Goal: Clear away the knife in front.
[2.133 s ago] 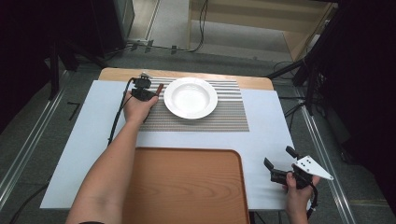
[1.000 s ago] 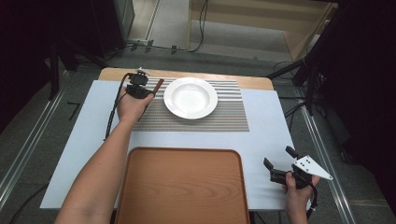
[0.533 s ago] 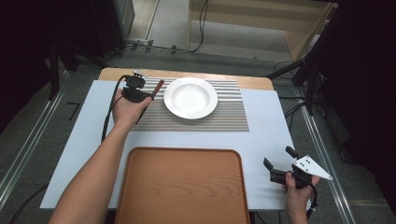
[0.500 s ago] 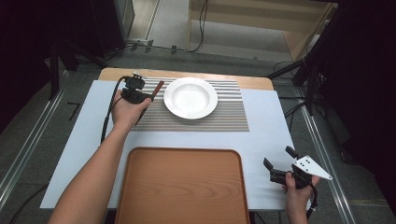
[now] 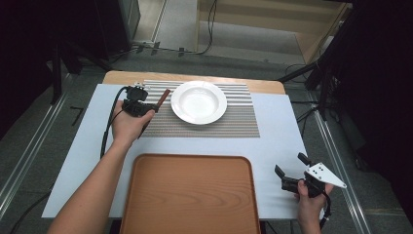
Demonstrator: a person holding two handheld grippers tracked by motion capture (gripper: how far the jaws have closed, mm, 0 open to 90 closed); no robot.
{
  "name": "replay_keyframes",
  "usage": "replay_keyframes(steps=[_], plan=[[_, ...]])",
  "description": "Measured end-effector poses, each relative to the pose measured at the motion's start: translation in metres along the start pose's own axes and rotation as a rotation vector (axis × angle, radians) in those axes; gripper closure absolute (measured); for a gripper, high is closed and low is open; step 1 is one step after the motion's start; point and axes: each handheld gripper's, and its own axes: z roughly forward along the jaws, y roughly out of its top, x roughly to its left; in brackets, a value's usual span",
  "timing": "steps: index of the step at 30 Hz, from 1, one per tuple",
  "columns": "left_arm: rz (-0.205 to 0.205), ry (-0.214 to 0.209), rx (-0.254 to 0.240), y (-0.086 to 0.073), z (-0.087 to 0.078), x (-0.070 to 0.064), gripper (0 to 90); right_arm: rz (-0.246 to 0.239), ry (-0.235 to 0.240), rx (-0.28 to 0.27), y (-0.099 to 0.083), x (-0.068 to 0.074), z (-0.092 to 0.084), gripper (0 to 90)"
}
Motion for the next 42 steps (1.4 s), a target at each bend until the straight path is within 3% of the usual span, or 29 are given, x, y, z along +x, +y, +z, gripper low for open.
replay_keyframes(steps=[42], plan=[[0.051,-0.115,-0.061,-0.081,-0.07,-0.059,76.6,-0.003,-0.001,-0.001,0.0,0.001,-0.001,0.0]])
